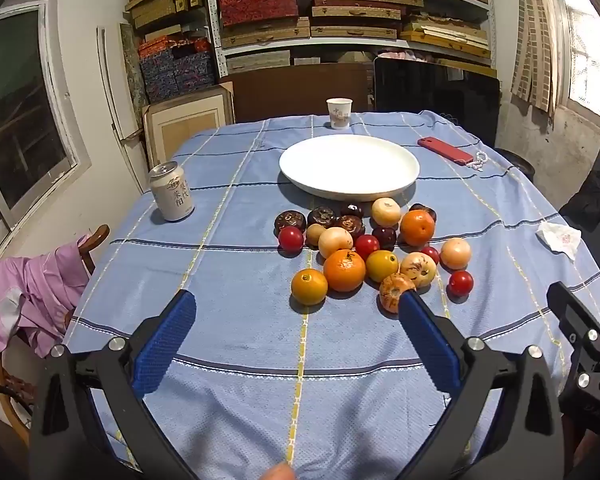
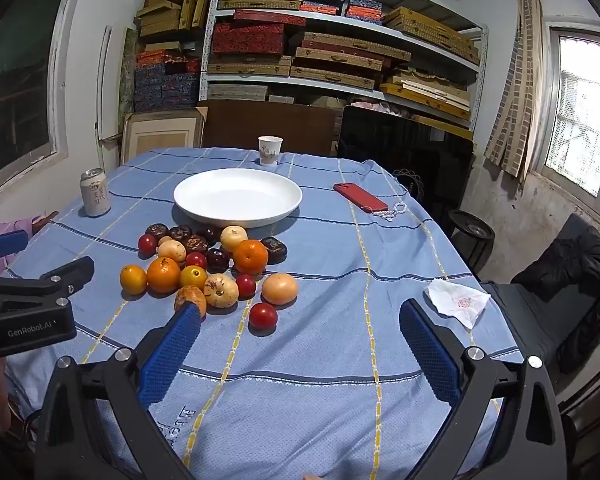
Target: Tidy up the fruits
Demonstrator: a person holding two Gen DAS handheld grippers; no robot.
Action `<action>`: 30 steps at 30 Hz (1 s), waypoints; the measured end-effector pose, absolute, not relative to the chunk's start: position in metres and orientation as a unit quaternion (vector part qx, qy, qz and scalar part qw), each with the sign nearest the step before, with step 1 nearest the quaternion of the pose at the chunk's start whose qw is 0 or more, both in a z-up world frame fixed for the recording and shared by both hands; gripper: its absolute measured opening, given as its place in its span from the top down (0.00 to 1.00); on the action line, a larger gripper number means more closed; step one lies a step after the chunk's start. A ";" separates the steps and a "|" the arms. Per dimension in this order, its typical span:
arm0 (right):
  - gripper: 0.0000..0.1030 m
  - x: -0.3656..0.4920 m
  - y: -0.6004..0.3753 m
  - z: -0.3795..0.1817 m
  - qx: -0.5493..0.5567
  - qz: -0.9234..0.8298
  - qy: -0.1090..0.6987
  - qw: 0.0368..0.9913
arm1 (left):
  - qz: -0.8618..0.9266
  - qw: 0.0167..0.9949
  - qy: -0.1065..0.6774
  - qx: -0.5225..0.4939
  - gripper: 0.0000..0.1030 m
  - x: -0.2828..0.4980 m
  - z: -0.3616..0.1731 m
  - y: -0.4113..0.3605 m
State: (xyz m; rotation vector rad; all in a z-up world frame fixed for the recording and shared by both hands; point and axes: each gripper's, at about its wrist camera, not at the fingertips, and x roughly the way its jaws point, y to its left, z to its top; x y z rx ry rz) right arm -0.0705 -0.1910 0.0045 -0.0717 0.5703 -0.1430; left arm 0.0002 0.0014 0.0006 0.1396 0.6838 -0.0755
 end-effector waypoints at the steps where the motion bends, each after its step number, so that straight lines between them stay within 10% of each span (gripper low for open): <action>1: 0.03 -0.070 -0.191 0.005 -0.035 -0.071 0.281 0.956 | -0.037 0.939 0.335 0.068 0.04 0.000 0.001 0.001; 30: 0.03 -0.070 -0.189 0.002 -0.041 -0.073 0.281 0.956 | -0.028 0.940 0.333 0.065 0.04 0.000 -0.001 0.012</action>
